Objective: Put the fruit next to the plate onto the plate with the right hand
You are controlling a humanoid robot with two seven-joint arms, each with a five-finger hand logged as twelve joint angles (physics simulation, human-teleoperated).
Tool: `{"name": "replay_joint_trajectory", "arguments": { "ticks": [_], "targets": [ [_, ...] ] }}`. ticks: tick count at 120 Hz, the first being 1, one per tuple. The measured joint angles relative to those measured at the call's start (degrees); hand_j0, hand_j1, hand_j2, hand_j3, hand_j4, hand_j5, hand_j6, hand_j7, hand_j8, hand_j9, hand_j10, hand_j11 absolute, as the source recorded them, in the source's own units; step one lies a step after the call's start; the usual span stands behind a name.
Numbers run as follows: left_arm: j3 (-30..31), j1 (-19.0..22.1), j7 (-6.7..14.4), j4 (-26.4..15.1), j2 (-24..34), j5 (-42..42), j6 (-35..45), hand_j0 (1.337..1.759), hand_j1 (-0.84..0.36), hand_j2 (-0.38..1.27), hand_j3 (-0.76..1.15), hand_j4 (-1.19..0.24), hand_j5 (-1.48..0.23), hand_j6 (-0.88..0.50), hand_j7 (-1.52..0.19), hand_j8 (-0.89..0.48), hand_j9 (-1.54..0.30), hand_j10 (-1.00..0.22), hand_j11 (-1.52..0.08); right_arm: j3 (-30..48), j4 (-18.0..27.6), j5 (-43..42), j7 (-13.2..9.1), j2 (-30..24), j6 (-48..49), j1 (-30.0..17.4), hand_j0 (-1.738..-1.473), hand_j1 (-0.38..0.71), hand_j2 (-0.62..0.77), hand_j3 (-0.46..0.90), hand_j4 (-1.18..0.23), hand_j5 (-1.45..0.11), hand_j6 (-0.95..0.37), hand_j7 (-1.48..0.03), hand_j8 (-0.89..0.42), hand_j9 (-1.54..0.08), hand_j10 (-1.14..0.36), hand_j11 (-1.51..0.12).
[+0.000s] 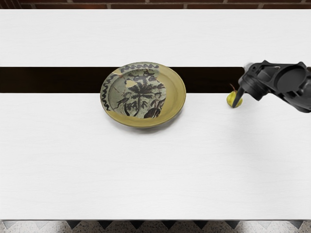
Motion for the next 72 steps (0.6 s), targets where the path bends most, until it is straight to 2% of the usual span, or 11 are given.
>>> {"name": "replay_joint_trajectory", "arguments": {
  "ticks": [42,72],
  "targets": [
    [0.0,0.0,0.0,0.0,0.0,0.0,0.0,1.658,0.33,0.00,0.00,-0.02,-0.02,-0.02,-0.02,-0.02,-0.02,-0.02,-0.02,2.4,-0.2,-0.4,0.0,1.0,0.0,-1.5,-1.658,-0.32,0.00,0.00,-0.03,-0.04,-0.03,-0.04,-0.03,-0.04,-0.03,-0.04],
    [0.0,0.0,0.0,0.0,0.0,0.0,0.0,1.658,0.33,0.00,0.00,-0.02,-0.02,-0.02,-0.02,-0.02,-0.02,-0.02,-0.02,2.6,-2.4,-0.4,0.0,1.9,0.0,-2.6,-1.658,-0.24,-0.02,0.00,-0.09,-0.12,-0.09,-0.12,-0.09,-0.12,-0.09,-0.12]
  ]
}}
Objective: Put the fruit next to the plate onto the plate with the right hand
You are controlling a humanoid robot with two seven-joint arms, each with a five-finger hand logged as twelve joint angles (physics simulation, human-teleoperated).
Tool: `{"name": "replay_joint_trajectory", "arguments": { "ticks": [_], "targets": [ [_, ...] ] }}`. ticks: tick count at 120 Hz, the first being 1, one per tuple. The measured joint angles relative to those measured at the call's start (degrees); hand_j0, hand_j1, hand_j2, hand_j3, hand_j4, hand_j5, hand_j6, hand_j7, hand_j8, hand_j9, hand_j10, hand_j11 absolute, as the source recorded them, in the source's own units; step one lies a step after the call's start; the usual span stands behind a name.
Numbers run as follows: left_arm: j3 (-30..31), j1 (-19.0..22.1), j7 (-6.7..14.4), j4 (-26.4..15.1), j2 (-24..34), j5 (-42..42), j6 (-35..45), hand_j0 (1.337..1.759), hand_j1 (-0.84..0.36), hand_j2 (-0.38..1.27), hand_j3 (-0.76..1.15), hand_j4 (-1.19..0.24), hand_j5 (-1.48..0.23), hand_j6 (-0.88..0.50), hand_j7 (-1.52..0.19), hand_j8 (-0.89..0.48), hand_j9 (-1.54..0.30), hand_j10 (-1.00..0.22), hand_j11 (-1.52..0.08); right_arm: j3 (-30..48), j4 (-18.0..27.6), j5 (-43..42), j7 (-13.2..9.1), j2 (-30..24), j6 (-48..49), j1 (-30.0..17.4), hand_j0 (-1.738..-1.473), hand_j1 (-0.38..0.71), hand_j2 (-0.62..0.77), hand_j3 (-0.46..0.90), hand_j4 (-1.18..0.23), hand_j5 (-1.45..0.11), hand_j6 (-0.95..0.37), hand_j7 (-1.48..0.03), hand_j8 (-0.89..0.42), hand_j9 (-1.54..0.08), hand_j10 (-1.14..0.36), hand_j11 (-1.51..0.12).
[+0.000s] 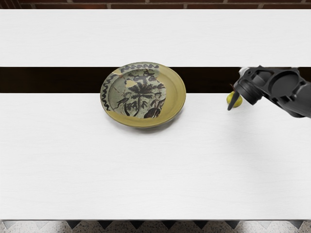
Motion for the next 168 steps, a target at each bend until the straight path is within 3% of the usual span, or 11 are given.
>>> {"name": "replay_joint_trajectory", "arguments": {
  "ticks": [26,72,168],
  "targets": [
    [0.0,0.0,0.0,0.0,0.0,0.0,0.0,1.658,0.33,0.00,0.00,-0.02,-0.02,-0.02,-0.02,-0.02,-0.02,-0.02,-0.02,0.0,-0.6,0.1,0.0,0.3,0.0,-0.4,-1.658,-0.13,-0.04,0.00,-0.19,-0.24,-0.19,-0.24,-0.19,-0.24,-0.19,-0.24],
    [0.0,0.0,0.0,0.0,0.0,0.0,0.0,1.658,0.33,0.00,0.00,-0.02,-0.02,-0.02,-0.02,-0.02,-0.02,-0.02,-0.02,0.0,-0.7,0.2,0.0,1.2,0.0,-0.3,-1.658,-0.04,-0.05,0.00,-0.26,-0.33,-0.26,-0.33,-0.26,-0.33,-0.26,-0.33],
    [0.0,0.0,0.0,0.0,0.0,0.0,0.0,1.658,0.33,0.00,0.00,-0.02,-0.02,-0.02,-0.02,-0.02,-0.02,-0.02,-0.02,-0.3,0.0,1.2,0.0,2.9,0.1,1.6,-1.658,-0.02,-0.05,0.00,-0.28,-0.36,-0.28,-0.36,-0.28,-0.36,-0.27,-0.36]
  ]
}}
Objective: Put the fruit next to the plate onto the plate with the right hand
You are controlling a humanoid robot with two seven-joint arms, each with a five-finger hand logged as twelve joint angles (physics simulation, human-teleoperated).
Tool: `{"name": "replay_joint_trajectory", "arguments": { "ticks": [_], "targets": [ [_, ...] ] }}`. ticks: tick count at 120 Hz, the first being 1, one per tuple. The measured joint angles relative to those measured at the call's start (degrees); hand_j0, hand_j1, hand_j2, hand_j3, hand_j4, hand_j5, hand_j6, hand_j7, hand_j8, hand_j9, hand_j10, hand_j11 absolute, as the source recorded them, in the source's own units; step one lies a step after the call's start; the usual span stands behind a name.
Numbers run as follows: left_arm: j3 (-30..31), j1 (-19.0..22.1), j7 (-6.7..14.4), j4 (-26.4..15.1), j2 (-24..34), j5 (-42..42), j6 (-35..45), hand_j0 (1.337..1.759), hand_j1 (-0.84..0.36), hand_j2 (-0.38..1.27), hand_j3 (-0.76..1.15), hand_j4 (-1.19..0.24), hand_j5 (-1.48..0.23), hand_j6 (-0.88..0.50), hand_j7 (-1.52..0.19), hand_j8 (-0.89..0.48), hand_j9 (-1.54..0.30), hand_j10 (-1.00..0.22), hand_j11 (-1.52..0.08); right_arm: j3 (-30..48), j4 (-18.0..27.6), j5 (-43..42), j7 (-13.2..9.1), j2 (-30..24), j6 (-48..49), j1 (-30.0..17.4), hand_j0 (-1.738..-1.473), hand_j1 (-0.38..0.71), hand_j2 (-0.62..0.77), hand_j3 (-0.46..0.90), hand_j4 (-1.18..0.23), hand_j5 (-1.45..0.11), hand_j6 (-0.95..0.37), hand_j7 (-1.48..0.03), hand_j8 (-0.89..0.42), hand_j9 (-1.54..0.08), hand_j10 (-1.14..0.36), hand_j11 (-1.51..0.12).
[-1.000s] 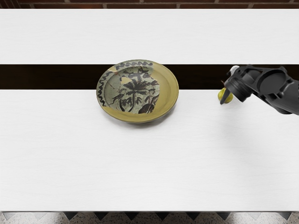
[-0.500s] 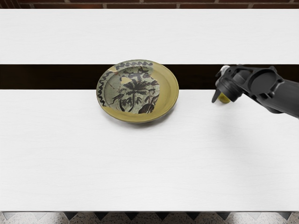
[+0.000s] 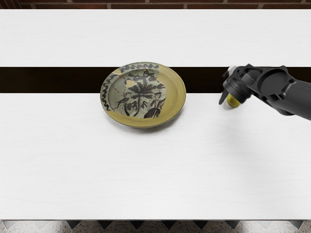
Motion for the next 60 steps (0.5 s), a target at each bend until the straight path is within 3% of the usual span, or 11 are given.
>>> {"name": "replay_joint_trajectory", "arguments": {
  "ticks": [60],
  "targets": [
    [0.0,0.0,0.0,0.0,0.0,0.0,0.0,1.658,0.33,0.00,0.00,-0.02,-0.02,-0.02,-0.02,-0.02,-0.02,-0.02,-0.02,-0.5,7.8,0.0,0.0,-6.3,-2.8,1.0,-1.658,-0.04,-0.05,0.00,-0.26,-0.33,-0.26,-0.33,-0.26,-0.33,-0.26,-0.33]
  ]
}}
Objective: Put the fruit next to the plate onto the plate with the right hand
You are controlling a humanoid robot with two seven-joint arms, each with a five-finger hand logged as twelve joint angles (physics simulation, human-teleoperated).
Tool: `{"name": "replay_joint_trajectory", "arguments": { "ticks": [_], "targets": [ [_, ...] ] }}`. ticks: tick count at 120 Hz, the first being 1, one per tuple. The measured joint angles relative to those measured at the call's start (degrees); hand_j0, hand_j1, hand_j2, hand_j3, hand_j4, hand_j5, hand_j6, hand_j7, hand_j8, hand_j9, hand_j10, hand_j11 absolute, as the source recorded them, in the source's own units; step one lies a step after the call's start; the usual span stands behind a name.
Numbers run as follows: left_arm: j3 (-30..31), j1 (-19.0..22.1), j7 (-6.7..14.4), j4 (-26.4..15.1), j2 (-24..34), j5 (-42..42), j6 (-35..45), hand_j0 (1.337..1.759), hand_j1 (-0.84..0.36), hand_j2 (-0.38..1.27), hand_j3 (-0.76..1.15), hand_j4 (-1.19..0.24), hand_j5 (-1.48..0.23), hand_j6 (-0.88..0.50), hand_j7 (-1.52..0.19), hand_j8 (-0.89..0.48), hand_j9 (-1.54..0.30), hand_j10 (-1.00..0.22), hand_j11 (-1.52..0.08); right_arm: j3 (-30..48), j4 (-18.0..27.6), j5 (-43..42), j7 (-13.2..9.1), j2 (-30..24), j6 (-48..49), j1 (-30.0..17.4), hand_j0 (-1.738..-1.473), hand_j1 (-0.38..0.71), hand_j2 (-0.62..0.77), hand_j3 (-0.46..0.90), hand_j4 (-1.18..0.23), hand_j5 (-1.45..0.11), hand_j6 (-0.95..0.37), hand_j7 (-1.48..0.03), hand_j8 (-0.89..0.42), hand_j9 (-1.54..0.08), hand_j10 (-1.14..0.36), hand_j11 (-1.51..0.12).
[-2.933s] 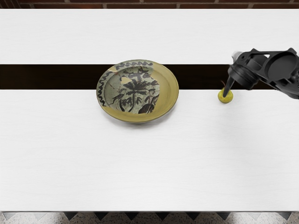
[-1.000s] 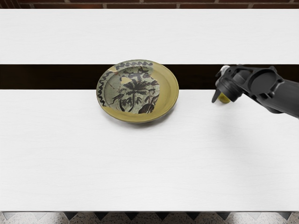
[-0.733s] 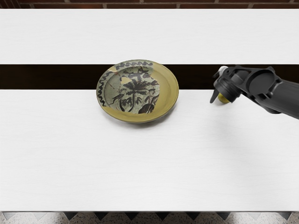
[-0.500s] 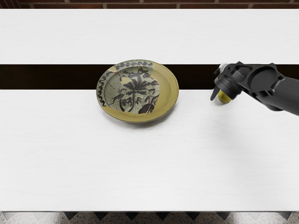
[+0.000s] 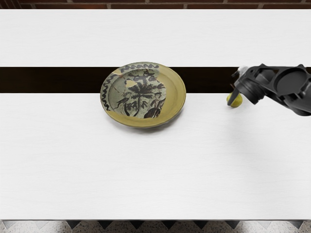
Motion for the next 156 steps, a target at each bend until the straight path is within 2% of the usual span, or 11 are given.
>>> {"name": "replay_joint_trajectory", "arguments": {
  "ticks": [96,148,156],
  "targets": [
    [0.0,0.0,0.0,0.0,0.0,0.0,0.0,1.658,0.33,0.00,0.00,-0.02,-0.02,-0.02,-0.02,-0.02,-0.02,-0.02,-0.02,-0.2,0.6,0.0,0.0,0.1,-2.8,-1.7,-1.658,-0.04,-0.05,0.00,-0.26,-0.34,-0.26,-0.34,-0.26,-0.34,-0.26,-0.34],
    [0.0,0.0,0.0,0.0,0.0,0.0,0.0,1.658,0.33,0.00,0.00,-0.02,-0.02,-0.02,-0.02,-0.02,-0.02,-0.02,-0.02,-0.2,0.7,0.0,0.0,0.3,-3.0,-1.8,-1.658,0.05,-0.06,0.00,-0.33,-0.43,-0.33,-0.43,-0.33,-0.43,-0.33,-0.43],
    [0.0,0.0,0.0,0.0,0.0,0.0,0.0,1.658,0.33,0.00,0.00,-0.02,-0.02,-0.02,-0.02,-0.02,-0.02,-0.02,-0.02,-0.1,0.8,0.0,0.0,0.3,-3.0,-1.8,-1.658,0.11,-0.07,0.00,-0.38,-0.50,-0.38,-0.50,-0.38,-0.50,-0.38,-0.50]
  ]
}}
